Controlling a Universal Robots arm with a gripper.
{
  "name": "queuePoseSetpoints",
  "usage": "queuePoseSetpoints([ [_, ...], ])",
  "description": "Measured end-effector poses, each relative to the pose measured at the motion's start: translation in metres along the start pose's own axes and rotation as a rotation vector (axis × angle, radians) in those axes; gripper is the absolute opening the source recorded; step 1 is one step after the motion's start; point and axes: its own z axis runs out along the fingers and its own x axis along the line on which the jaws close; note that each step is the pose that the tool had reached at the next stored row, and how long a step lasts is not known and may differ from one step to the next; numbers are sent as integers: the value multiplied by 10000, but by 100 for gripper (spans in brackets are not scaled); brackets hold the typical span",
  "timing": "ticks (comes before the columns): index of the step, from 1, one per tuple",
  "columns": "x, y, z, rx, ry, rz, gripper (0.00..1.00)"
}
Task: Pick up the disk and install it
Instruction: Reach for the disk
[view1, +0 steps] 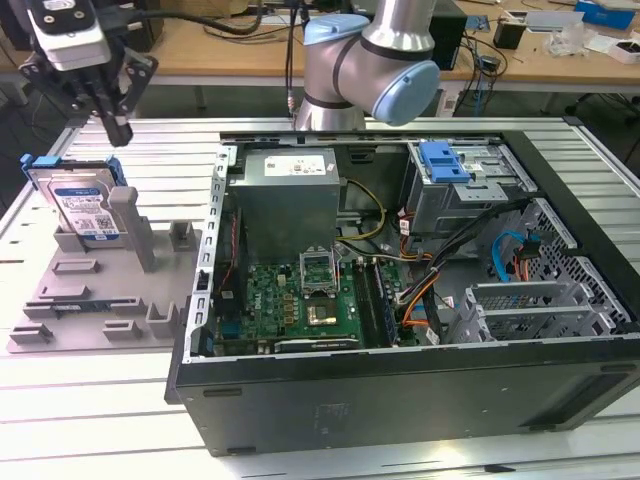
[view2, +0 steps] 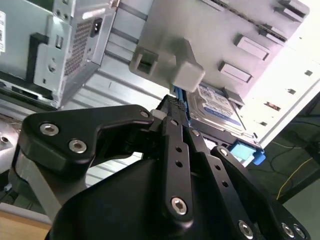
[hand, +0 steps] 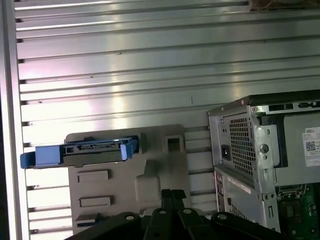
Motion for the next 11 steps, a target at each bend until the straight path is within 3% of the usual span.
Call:
queuePoseSetpoints([
  [7,337,83,20,1,-1,22,11],
  [11,491,118,26,1,-2,32,11],
])
